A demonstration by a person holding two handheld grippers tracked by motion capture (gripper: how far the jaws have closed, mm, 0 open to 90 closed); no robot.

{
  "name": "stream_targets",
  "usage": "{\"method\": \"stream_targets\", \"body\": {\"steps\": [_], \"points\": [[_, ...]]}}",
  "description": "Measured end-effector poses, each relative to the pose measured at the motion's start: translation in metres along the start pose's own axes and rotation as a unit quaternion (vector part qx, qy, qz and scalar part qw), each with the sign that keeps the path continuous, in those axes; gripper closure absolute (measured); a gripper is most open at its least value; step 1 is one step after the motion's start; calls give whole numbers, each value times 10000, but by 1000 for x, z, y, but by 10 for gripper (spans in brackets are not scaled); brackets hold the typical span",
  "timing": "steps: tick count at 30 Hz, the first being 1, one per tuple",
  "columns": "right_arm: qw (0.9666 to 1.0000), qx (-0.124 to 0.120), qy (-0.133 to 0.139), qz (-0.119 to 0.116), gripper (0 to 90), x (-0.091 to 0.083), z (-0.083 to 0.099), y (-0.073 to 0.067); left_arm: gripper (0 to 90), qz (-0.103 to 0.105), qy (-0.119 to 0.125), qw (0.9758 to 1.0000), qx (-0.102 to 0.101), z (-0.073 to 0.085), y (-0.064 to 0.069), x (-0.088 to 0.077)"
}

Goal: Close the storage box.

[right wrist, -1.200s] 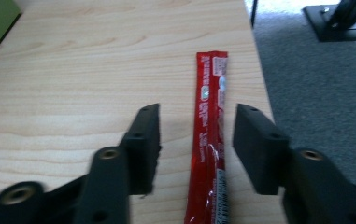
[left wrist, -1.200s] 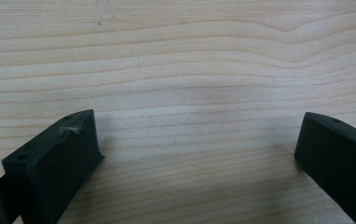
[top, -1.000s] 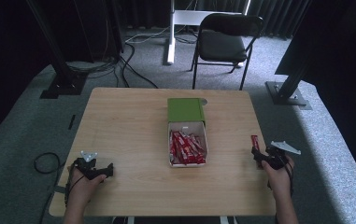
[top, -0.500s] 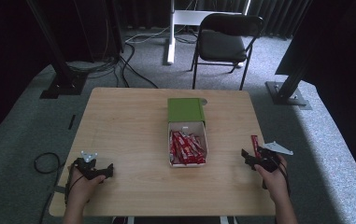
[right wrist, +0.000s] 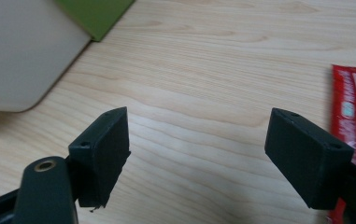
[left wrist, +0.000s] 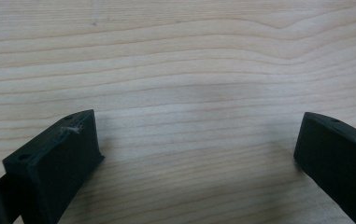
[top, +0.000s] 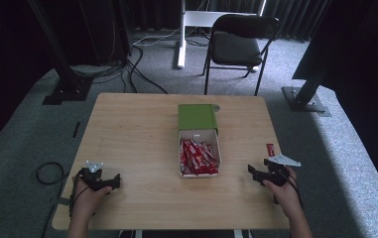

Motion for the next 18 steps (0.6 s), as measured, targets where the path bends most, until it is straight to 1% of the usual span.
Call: {"method": "stream_targets", "body": {"steps": [1, 2, 3, 4, 5, 6, 7, 9, 10, 11, 12, 14, 15, 16, 17, 18], "points": [[9999, -50, 11, -111, 202, -1, -2, -6, 9, 43, 32, 9998, 169, -1, 2, 0], [9999, -96, 13, -140, 202, -1, -3, -7, 10, 43, 32, 9998, 169, -1, 2, 0], [9998, -105, 18, -179, 202, -2, -4, -9, 9, 83, 87, 9995, 306, -3, 5, -2], [9997, -117, 21, -231, 201, -3, -5, -12, 10, 83, 87, 9995, 306, -3, 5, -2], [9995, -134, 33, -272, 199, -4, -6, -14, 10, 162, 194, 9992, 309, -7, 9, -4], [9994, -154, 40, -299, 199, -5, -6, -16, 10, 162, 194, 9992, 309, -7, 9, -4], [9993, -161, 56, -338, 199, -6, -7, -17, 10, 219, 293, 9986, 378, -12, 14, -6], [9989, -170, 93, -425, 199, -7, -9, -21, 9, 303, 342, 9979, 465, -16, 20, -9], [9989, -170, 93, -425, 199, -7, -9, -21, 10, 303, 342, 9979, 465, -16, 20, -9], [9985, -204, 119, -487, 200, -9, -11, -23, 10, 406, 379, 9971, 527, -19, 26, -10], [9984, -216, 120, -517, 200, -9, -12, -25, 10, 463, 408, 9966, 553, -21, 29, -11], [9978, -237, 123, -612, 201, -11, -14, -28, 10, 569, 581, 9948, 617, -27, 35, -13], [9975, -248, 129, -644, 201, -12, -16, -30, 10, 569, 581, 9948, 617, -27, 35, -13], [9972, -268, 143, -688, 201, -13, -17, -33, 10, 694, 608, 9934, 678, -30, 42, -15], [9968, -279, 157, -737, 201, -13, -18, -35, 10, 736, 633, 9926, 730, -32, 45, -16], [9968, -279, 157, -737, 201, -13, -18, -35, 10, 736, 633, 9926, 730, -32, 45, -16]]}}
Point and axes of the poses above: each handheld gripper's, and its own axes: x roughly forward along the jaws, z roughly out of its underside, y roughly to its right, the point moved 6 cm from there along x, roughly forward along the jaws, and after that the axes turned 8 degrees about x, right-handed, at the moved point
